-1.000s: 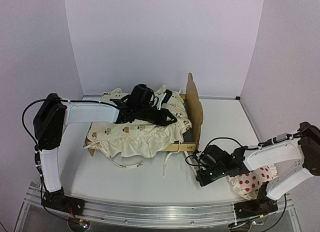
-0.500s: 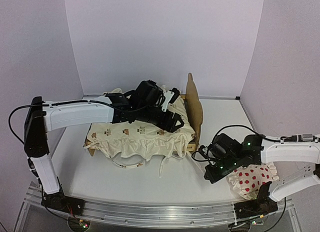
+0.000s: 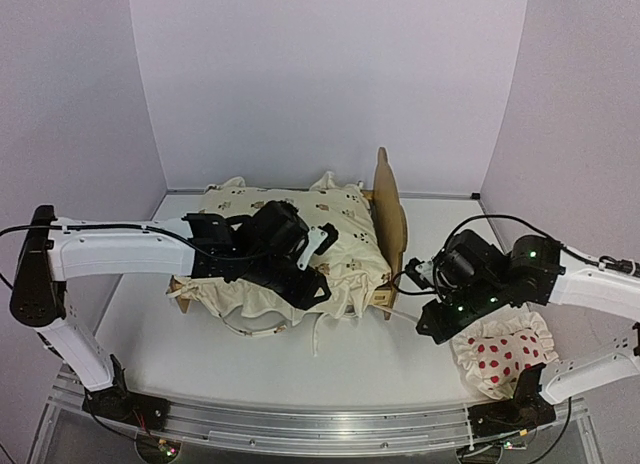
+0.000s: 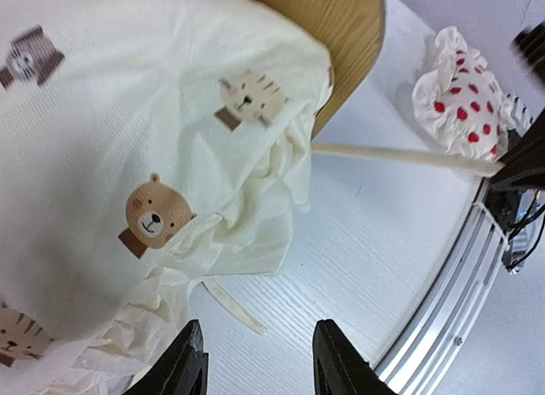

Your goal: Set up the pet bed

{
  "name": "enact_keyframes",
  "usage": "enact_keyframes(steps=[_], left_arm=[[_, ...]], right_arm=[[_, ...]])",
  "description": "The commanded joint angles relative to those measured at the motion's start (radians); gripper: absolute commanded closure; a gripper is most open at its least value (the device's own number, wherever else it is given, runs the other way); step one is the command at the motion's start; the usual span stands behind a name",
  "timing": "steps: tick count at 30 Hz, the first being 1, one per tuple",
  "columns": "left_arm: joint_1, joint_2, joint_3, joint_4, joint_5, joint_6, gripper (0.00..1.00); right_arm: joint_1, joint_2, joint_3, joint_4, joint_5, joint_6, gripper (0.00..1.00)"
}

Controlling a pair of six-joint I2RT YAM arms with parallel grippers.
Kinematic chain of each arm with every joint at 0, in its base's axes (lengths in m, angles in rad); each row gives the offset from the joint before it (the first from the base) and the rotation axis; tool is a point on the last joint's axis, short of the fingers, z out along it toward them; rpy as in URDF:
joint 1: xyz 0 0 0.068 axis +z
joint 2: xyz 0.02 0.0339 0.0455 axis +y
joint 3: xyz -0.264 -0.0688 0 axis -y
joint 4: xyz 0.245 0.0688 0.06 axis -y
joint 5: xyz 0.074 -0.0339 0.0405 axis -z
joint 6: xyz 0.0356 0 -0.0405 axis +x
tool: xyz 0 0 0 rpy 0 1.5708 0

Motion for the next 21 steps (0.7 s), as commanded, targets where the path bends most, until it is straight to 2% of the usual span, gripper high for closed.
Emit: enact_keyframes(steps=[1, 6, 12, 18, 21], left_arm=[[0.0, 0.071, -0.003, 0.052, 0.008, -0.01, 0.57], [0.003, 0.179, 0.058, 0.073, -0.047, 0.003, 0.59], [0.013, 0.278, 0.114, 0.084, -0.125, 0.019, 0.62], [0.073, 0.283, 0.121, 0.15, -0.137, 0.04, 0.66], [0.098, 0.297, 0.147, 0.163, -0.124, 0.076, 0.67]], right_arm=[[0.008, -0.034, 0.109, -0.104, 0.025, -0.046, 1.0], [0.008, -0.018, 0.104, -0.107, 0.01, -0.053, 1.0], [0.008, 0.033, 0.014, -0.075, -0.049, -0.023, 1.0], [0.009, 0.151, -0.097, 0.092, -0.221, 0.02, 1.0], [0.023, 0.221, -0.155, 0.249, -0.293, 0.061, 1.0]])
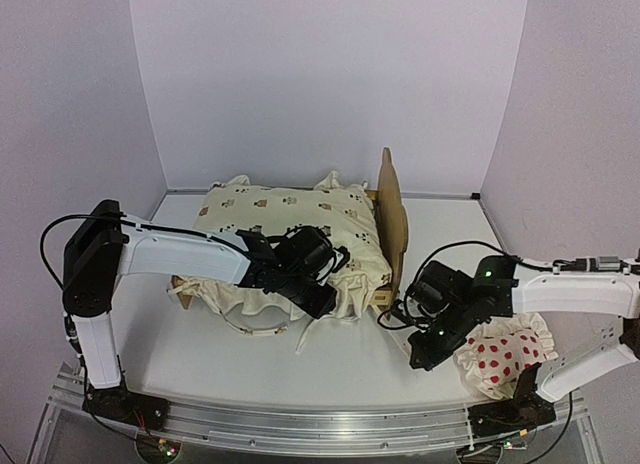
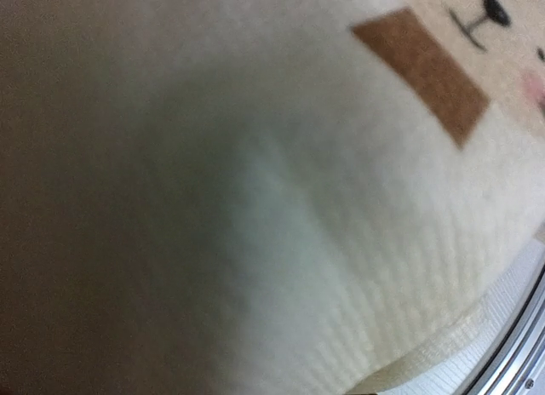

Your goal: Set up the pet bed

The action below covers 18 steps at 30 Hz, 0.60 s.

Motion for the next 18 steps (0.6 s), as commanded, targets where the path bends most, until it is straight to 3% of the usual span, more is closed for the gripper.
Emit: enact_keyframes(steps=[1, 4, 8, 10, 14, 18], left_arm=[[0.07, 0.02, 0.092, 0.094, -0.068, 0.063, 0.67], [0.074, 0.027, 0.107, 0.073, -0.07, 0.078, 0.66], [0.061, -0.014, 0.074, 0.032, -0.009, 0.063, 0.59], [0.048, -0.054, 0.036, 0.015, 0.026, 0.049, 0.53], [0.025, -0.134, -0.042, -0.021, 0.06, 0.013, 0.44], [0.011, -0.213, -0.147, -0.012, 0.105, -0.032, 0.41]], right_arm=[[0.028, 0.091, -0.071, 0.265, -0.169, 0.067, 1.0], [0.044, 0.172, -0.083, 0.391, -0.214, 0.085, 1.0], [0.049, 0.256, -0.063, 0.438, -0.235, 0.091, 0.99], [0.05, 0.277, -0.052, 0.437, -0.238, 0.088, 0.87], [0.049, 0.275, -0.033, 0.424, -0.207, 0.072, 0.53], [0.048, 0.235, -0.015, 0.386, -0.18, 0.046, 0.43]])
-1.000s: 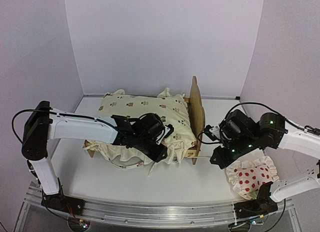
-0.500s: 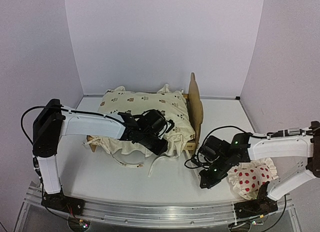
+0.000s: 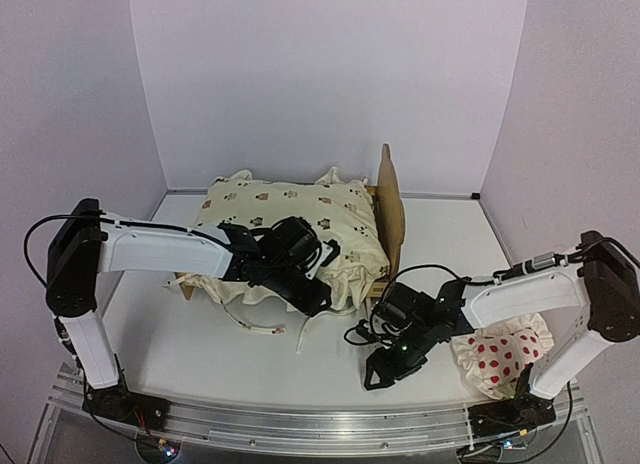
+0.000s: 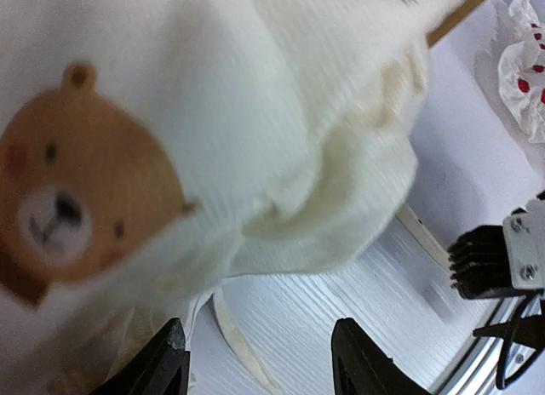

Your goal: Set up the pet bed

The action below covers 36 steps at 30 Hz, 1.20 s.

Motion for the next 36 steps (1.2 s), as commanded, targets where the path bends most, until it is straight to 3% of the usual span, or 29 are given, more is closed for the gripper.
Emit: enact_keyframes(steps=[1, 6, 13, 24, 28, 33, 36], left_arm=[[-0.018, -0.127, -0.101, 0.005, 0.055, -0.059, 0.41], [-0.029, -0.146, -0.181, 0.032, 0.076, -0.092, 0.43], [-0.035, -0.056, -0.191, 0.073, 0.064, -0.109, 0.47], [-0.047, 0.078, -0.14, 0.05, 0.029, -0.107, 0.52], [-0.061, 0.104, -0.137, 0.042, 0.02, -0.108, 0.6], [-0.084, 0.127, -0.131, 0.05, 0.023, -0.102, 0.88], [-0.109, 0.127, -0.117, 0.052, 0.016, -0.097, 0.97]], right_arm=[[0.004, -0.06, 0.05, -0.035, 0.015, -0.032, 0.42], [0.001, -0.124, 0.033, -0.063, 0.13, -0.037, 0.38], [0.002, -0.093, 0.018, -0.064, 0.281, -0.014, 0.43], [0.001, -0.012, -0.008, 0.016, 0.253, 0.008, 0.55], [0.001, 0.012, -0.014, 0.048, 0.253, 0.019, 0.62], [0.002, 0.044, -0.027, 0.098, 0.224, 0.04, 0.71], [0.001, 0.053, -0.029, 0.113, 0.212, 0.049, 0.79]])
